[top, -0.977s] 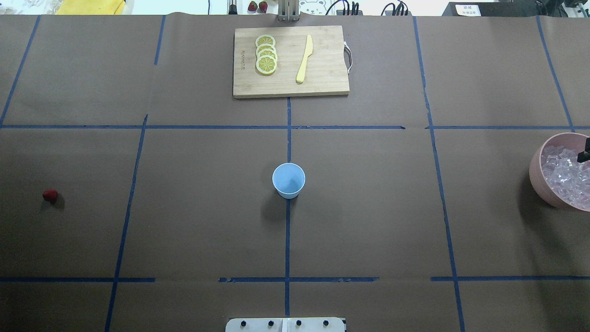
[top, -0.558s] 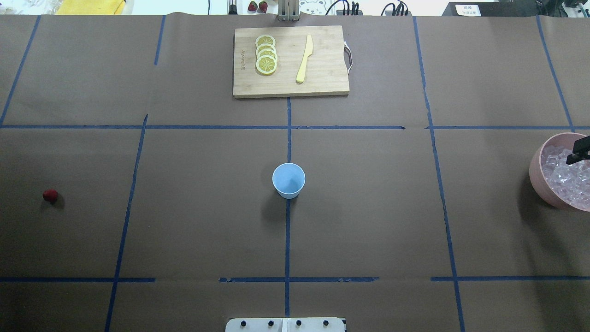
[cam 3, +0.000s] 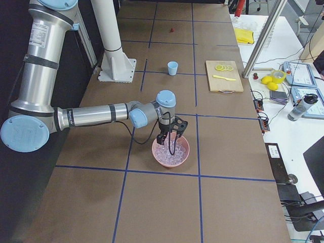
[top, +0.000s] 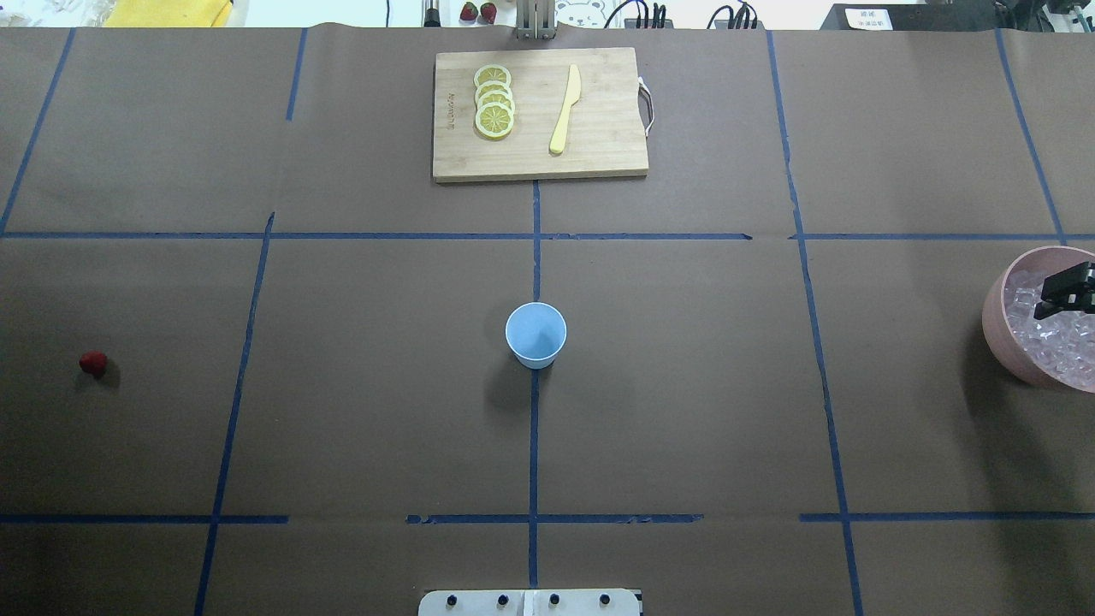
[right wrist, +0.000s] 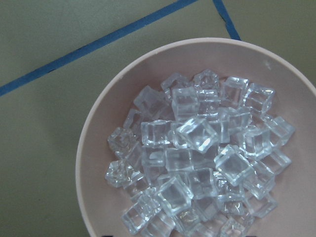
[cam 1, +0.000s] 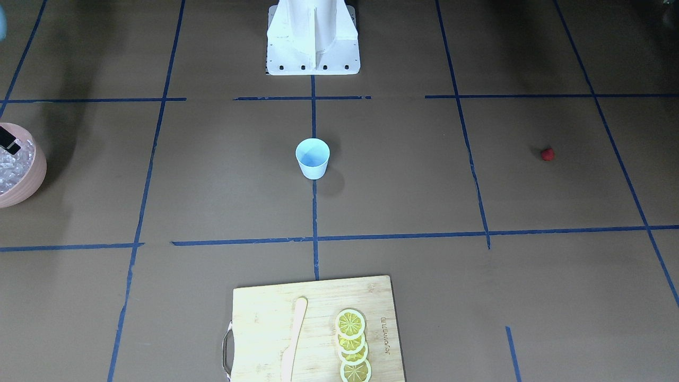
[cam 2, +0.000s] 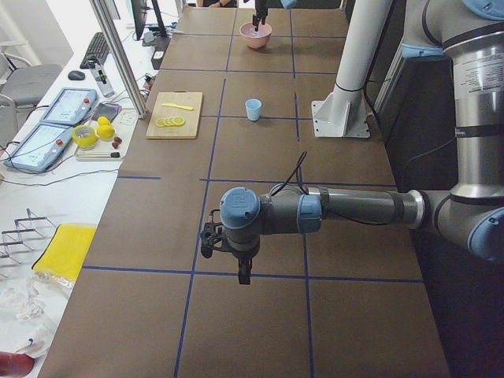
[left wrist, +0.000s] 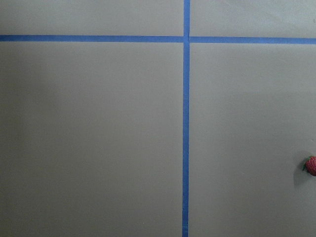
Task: Put ice and strawberries in cup
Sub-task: 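Lower the right gripper into the pink bowl and grasp an ice cube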
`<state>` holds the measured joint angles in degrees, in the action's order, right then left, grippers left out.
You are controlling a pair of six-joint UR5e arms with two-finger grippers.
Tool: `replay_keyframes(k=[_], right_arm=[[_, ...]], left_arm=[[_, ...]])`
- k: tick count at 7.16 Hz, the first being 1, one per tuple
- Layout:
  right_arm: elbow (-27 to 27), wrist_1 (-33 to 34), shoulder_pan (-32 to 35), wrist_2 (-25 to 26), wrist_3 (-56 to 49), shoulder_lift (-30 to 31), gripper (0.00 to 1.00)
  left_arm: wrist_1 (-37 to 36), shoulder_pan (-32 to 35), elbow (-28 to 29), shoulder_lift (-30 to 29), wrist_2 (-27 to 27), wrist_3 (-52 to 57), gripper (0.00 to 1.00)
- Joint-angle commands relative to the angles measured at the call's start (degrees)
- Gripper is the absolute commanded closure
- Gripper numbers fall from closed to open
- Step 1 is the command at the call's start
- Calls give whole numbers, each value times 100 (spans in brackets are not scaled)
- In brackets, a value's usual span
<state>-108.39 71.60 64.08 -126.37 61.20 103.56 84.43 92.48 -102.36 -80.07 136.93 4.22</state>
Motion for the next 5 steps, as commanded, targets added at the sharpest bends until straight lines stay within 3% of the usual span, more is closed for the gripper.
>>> replay_keyframes(k=[1,5], right_arm=[[107,-14,-36,7,-2,-11,12],[361,-14,-71,16,6,-194,13]], left_arm=[[-5,-2,-21,0,0,0,0],[-5,-2,-30,0,-9,0,0]])
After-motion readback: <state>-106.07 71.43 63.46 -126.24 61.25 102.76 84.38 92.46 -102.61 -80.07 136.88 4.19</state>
